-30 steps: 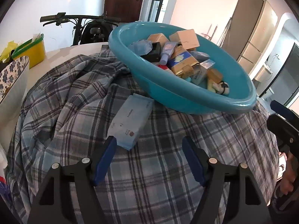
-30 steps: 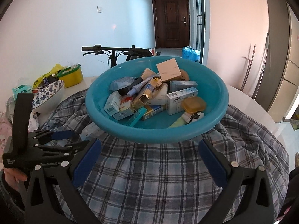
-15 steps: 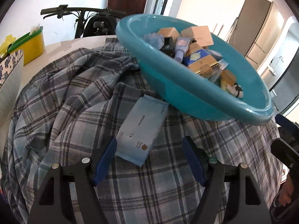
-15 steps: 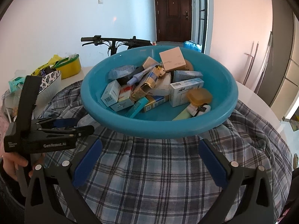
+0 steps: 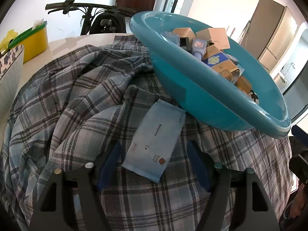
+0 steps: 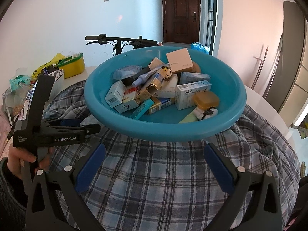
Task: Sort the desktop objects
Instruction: 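Lower the open left gripper around the blue Babycare wipes packet, then close the left gripper on the blue Babycare wipes packet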
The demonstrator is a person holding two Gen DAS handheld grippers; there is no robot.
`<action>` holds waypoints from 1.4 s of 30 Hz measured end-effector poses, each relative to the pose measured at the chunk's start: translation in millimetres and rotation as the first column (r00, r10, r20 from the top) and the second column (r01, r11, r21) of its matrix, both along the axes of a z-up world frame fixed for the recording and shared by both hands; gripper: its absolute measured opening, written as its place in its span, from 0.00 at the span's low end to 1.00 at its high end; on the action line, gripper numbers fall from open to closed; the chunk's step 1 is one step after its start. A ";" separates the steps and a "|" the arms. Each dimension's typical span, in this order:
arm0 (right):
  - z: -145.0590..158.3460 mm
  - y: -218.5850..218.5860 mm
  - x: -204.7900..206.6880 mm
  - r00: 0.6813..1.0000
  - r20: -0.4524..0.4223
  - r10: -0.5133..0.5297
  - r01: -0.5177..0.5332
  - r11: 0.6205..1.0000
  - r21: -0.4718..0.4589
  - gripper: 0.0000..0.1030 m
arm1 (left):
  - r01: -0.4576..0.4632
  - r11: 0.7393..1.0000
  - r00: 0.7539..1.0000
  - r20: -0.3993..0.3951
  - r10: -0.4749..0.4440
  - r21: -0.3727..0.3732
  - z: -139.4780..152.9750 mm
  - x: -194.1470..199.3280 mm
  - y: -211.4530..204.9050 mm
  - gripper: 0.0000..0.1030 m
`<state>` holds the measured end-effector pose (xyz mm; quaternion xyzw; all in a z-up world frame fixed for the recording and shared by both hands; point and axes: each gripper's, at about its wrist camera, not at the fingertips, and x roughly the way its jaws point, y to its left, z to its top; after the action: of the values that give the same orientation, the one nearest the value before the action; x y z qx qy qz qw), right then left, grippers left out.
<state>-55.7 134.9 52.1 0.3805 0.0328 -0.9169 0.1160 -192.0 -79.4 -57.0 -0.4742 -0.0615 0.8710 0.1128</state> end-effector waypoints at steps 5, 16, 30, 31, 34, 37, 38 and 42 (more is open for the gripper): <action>-0.9 -1.2 -0.3 1.000 0.003 0.004 -0.004 1.000 0.005 0.96 | 0.017 1.000 1.000 -0.004 -0.017 -0.011 -2.1 1.1 3.6 0.56; 0.9 5.9 0.6 1.000 0.006 -0.006 0.006 1.000 0.001 0.94 | 0.053 0.999 0.999 -0.003 -0.053 -0.003 10.0 28.3 12.8 0.46; 0.7 18.0 13.6 1.000 0.010 -0.025 0.025 1.000 -0.009 0.93 | 0.079 0.996 0.996 0.040 -0.078 -0.031 11.7 112.1 43.2 0.46; -0.5 17.8 15.9 1.000 0.012 -0.022 0.022 1.000 -0.009 0.93 | 0.076 0.996 0.996 0.039 -0.075 -0.036 11.1 113.5 44.2 0.46; -8.6 16.0 21.3 0.999 0.038 -0.001 0.002 1.000 -0.017 0.90 | 0.063 0.997 0.997 0.036 -0.062 -0.034 10.8 113.4 47.4 0.49; -21.4 15.8 22.2 0.996 0.088 0.012 -0.008 0.999 -0.036 0.82 | 0.053 0.998 0.998 0.032 -0.052 -0.036 9.6 110.1 50.4 0.63; -24.8 16.2 22.0 0.995 0.102 0.014 -0.010 0.999 -0.041 0.80 | 0.052 0.998 0.998 0.026 -0.051 -0.042 9.8 109.1 51.0 0.63; -29.4 21.0 22.0 0.993 0.117 0.011 -0.004 0.998 -0.058 0.78 | 0.055 0.997 0.998 0.016 -0.054 -0.049 10.8 106.1 51.5 0.63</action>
<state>-33.7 156.0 22.7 0.4300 0.0009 -0.8931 0.1320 -85.9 -27.9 -46.2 -0.4847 -0.0277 0.8654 0.1241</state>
